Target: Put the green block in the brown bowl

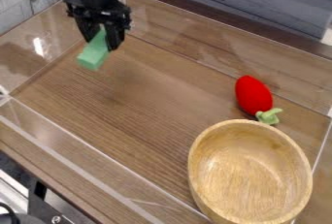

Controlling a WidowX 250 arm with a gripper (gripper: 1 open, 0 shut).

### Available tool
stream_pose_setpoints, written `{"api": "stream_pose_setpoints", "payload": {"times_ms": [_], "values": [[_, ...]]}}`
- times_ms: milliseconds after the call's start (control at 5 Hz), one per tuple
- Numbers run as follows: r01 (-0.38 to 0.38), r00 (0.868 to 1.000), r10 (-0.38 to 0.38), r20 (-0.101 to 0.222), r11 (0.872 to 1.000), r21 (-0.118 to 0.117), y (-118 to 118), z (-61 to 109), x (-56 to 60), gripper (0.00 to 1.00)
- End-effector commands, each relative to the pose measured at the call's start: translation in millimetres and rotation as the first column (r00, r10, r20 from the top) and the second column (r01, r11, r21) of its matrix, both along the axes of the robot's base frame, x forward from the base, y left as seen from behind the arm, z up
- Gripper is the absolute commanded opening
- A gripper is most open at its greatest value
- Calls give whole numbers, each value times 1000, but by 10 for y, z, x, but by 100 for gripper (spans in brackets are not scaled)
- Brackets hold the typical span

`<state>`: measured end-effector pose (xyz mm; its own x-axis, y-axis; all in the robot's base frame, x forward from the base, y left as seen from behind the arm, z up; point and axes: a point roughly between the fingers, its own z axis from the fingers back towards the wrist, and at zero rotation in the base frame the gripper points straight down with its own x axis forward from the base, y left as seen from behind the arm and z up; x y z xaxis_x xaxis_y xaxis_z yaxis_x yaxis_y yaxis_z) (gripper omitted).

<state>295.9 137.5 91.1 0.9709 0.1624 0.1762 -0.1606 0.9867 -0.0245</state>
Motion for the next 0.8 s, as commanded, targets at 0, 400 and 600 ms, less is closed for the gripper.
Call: {"api": "stream_pose_setpoints", "payload": {"times_ms": [0,400,600], "values": [[4,998,-5,59,1000,19,-246,301,-21,0],[68,996,-67,62,998,-15,-1030,379,-162,0],[100,994,-99,49,994,-32,-1482,296,-287,0]]}}
